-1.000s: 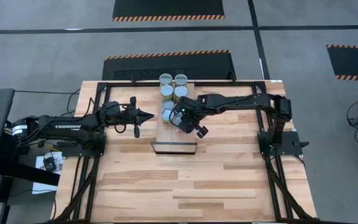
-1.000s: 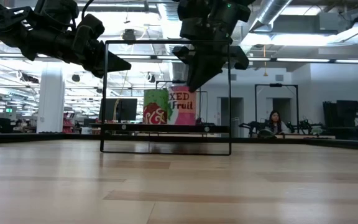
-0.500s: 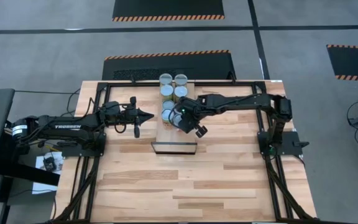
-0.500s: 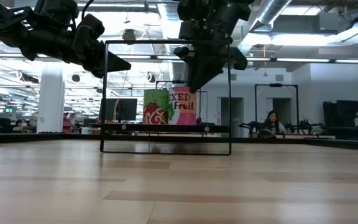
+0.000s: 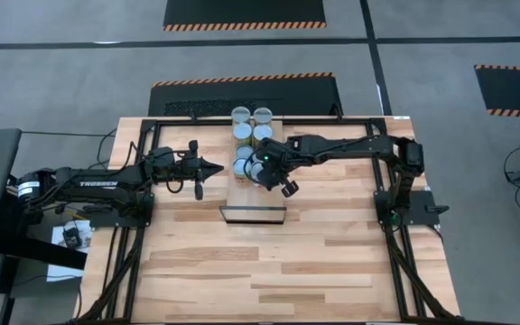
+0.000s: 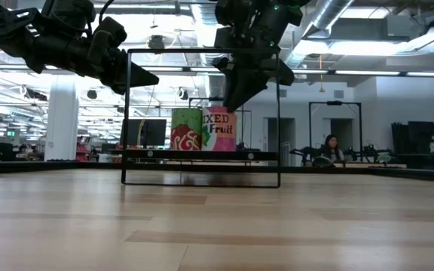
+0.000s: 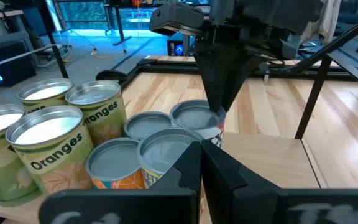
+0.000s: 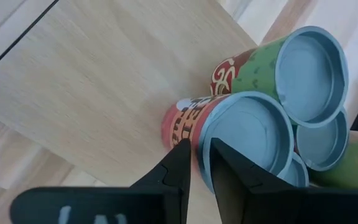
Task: Pick and place cans onto a shelf
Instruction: Put the canned mixed fruit on the shelf, then return to Home Position
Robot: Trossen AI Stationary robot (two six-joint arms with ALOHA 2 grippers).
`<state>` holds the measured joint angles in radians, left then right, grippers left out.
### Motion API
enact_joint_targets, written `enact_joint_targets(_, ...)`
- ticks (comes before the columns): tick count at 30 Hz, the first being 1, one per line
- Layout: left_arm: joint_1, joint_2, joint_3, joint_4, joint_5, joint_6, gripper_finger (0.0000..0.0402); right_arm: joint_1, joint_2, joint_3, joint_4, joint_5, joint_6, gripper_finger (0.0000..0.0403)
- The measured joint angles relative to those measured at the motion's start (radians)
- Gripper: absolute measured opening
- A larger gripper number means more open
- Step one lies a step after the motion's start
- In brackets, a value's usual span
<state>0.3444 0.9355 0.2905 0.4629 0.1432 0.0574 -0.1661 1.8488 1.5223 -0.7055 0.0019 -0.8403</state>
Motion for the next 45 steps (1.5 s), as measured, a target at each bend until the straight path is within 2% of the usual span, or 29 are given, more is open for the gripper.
enact_joint_targets(11, 0.000, 0.000, 0.000, 0.000, 0.000, -0.001, 0.0002, 0.002, -0.017, 0.000, -0.017, 0.001, 0.029, 0.0162)
enact_joint_targets(14, 0.000, 0.000, 0.000, 0.000, 0.000, 0.000, 0.0002, 0.006, -0.062, 0.000, -0.025, 0.045, 0.055, 0.0174)
enact_joint_targets(18, 0.000, 0.000, 0.000, -0.002, 0.000, 0.005, 0.0002, 0.021, -0.149, 0.000, -0.070, 0.109, 0.109, 0.0165)
enact_joint_targets(22, 0.000, 0.000, 0.000, -0.004, 0.000, 0.021, 0.0002, 0.006, -0.273, -0.034, -0.085, 0.093, 0.209, 0.0114)
enact_joint_targets(26, 0.000, 0.000, 0.000, -0.003, 0.027, 0.024, 0.0002, -0.047, -0.418, -0.194, 0.003, 0.051, 0.257, 0.0029)
enact_joint_targets(28, 0.000, 0.000, 0.000, -0.001, 0.029, 0.025, 0.0002, -0.076, -0.491, -0.303, 0.100, 0.034, 0.281, 0.0012)
enact_joint_targets(34, 0.000, 0.000, 0.000, 0.025, 0.053, 0.020, 0.0002, -0.161, -0.692, -0.628, 0.440, -0.031, 0.374, 0.0023)
enact_joint_targets(39, 0.000, -0.002, 0.000, 0.020, 0.094, 0.011, 0.0002, -0.208, -0.817, -0.810, 0.639, -0.123, 0.456, 0.0006)
enact_joint_targets(45, 0.000, -0.081, -0.001, -0.033, 0.131, 0.017, 0.0002, -0.273, -0.907, -1.007, 0.921, -0.190, 0.547, 0.0016)
